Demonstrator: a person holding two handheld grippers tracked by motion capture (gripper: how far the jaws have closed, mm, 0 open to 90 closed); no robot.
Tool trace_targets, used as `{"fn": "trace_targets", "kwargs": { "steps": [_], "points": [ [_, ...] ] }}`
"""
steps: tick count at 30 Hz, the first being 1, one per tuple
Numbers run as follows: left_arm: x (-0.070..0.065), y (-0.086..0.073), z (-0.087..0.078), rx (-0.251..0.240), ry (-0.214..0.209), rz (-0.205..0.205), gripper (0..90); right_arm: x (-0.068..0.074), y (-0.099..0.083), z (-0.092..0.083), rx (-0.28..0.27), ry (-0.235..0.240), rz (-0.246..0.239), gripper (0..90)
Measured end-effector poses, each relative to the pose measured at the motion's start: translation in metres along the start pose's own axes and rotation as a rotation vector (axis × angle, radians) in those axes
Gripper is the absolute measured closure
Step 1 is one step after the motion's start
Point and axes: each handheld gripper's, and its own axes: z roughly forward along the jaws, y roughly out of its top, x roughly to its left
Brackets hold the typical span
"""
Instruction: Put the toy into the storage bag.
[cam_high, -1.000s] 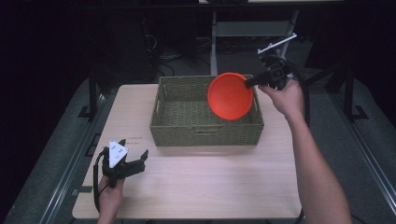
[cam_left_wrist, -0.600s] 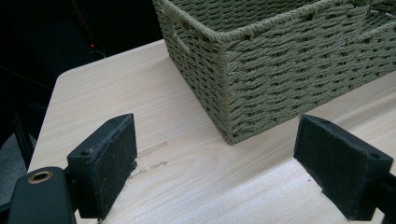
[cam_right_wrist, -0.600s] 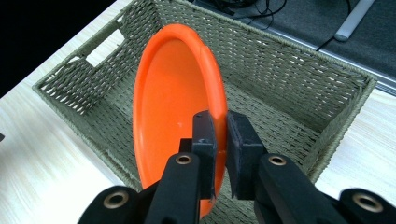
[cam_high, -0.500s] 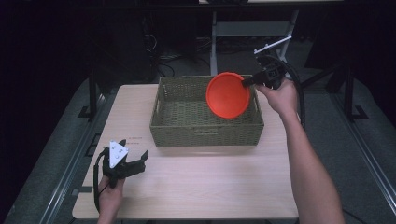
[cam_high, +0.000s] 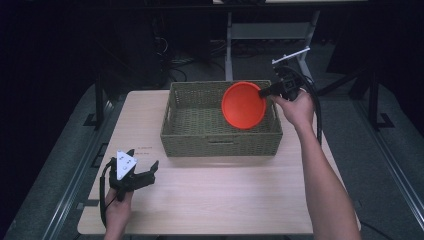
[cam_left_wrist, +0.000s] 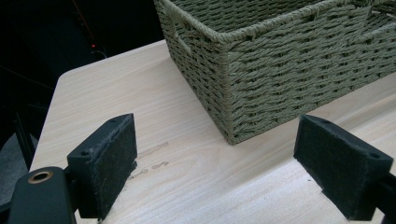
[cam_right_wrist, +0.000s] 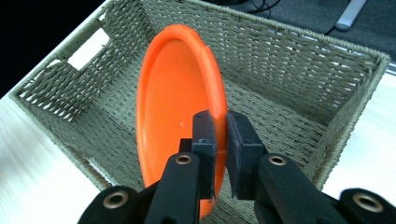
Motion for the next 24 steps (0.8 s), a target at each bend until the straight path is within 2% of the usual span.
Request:
{"fn": "trace_targets", "kwargs": {
  "steps": [3, 13, 16, 20, 24],
  "points": [
    [-0.002, 0.0, 0.0, 0.006, -0.006, 0.011, 12.8, -0.002, -0.002, 0.004, 0.001, 0.001, 0.005, 82.2],
    [-0.002, 0.0, 0.0, -0.001, -0.005, 0.007, 12.8, -0.003, -0.009, 0.022, 0.025, 0.001, 0.013, 82.1],
    [-0.002, 0.001, 0.0, 0.009, -0.008, 0.023, 12.8, -0.004, -0.011, 0.026, 0.032, -0.01, 0.019, 82.1],
    [-0.002, 0.0, 0.0, 0.004, -0.005, 0.011, 12.8, -0.008, -0.015, 0.033, 0.046, -0.012, 0.045, 82.0],
    [-0.003, 0.001, 0.0, 0.002, -0.006, 0.012, 12.8, -0.01, -0.017, 0.037, 0.052, -0.019, 0.051, 81.9]
  ]
}}
